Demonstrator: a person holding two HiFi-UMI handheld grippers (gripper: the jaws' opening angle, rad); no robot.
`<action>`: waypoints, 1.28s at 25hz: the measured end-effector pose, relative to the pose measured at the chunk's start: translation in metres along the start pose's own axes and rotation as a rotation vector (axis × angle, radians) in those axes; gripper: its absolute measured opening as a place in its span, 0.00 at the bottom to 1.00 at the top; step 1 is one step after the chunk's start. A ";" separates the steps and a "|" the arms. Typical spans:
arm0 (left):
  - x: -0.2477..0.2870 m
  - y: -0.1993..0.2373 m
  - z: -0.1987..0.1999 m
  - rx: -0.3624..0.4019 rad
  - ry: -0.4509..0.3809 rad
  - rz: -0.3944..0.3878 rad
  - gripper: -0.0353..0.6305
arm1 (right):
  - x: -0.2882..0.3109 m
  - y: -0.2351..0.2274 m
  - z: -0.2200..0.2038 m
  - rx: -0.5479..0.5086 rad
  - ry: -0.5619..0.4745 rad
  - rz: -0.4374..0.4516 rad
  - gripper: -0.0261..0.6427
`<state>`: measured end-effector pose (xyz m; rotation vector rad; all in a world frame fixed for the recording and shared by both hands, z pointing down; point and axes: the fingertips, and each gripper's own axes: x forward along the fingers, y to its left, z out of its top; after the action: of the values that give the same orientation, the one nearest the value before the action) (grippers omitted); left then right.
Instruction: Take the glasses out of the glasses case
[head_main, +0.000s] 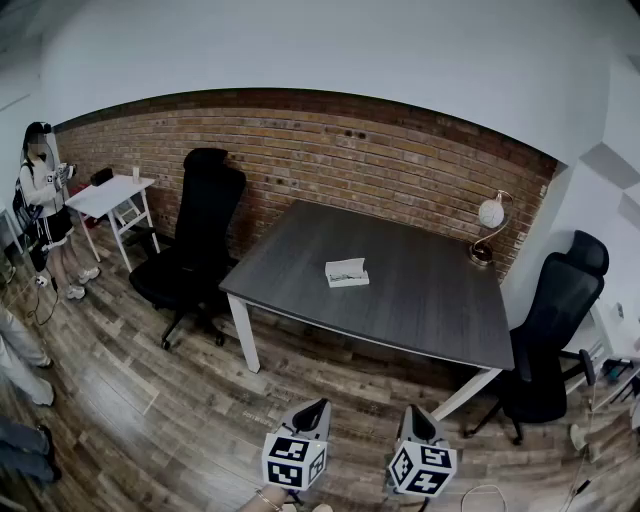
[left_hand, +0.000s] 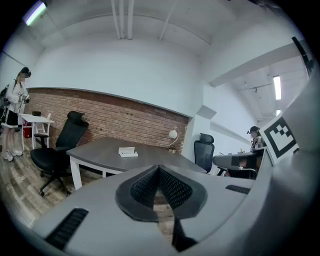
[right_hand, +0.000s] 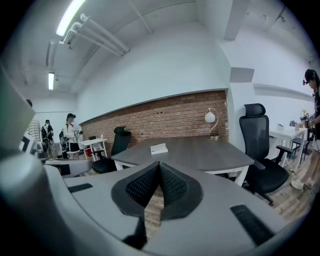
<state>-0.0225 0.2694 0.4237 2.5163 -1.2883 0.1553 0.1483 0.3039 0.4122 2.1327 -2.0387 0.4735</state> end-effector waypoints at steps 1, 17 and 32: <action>0.000 -0.001 0.000 -0.001 -0.003 0.003 0.08 | 0.000 -0.001 0.000 -0.001 -0.001 0.002 0.09; 0.008 -0.009 0.002 0.017 -0.010 0.066 0.08 | 0.004 -0.026 -0.005 0.030 0.022 0.056 0.09; 0.054 0.005 -0.004 0.000 0.019 0.096 0.08 | 0.043 -0.059 -0.014 0.087 0.068 0.041 0.09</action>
<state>0.0056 0.2267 0.4408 2.4485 -1.4016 0.1999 0.2057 0.2716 0.4456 2.0955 -2.0636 0.6434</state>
